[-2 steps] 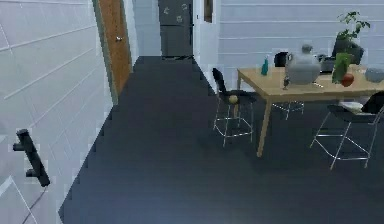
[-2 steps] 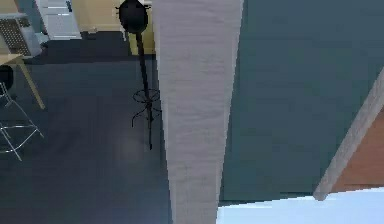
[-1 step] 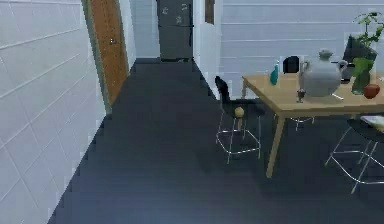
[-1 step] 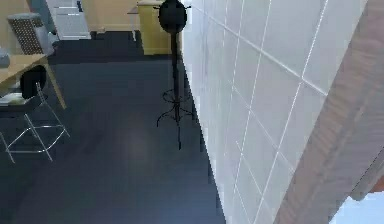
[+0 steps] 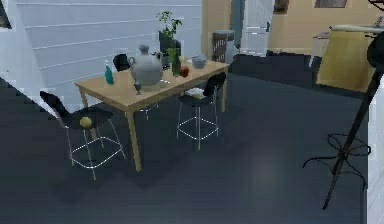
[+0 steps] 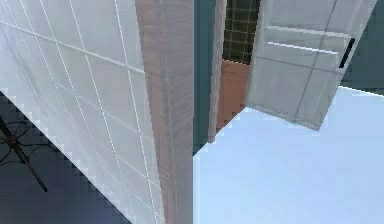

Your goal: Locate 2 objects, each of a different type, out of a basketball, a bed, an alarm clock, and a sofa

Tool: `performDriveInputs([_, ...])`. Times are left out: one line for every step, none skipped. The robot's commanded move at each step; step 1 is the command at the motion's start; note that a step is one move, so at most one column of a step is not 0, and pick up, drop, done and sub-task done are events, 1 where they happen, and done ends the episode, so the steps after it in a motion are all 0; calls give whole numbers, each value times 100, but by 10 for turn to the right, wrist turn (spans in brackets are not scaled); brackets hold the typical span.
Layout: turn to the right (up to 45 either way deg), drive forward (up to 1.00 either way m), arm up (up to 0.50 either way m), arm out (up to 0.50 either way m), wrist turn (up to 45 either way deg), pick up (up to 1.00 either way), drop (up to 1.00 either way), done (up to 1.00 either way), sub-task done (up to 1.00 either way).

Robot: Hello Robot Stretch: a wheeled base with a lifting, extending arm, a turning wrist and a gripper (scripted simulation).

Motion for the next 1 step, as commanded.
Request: performDriveInputs([240, 0, 0, 0, 0, 0, 0, 0, 0])
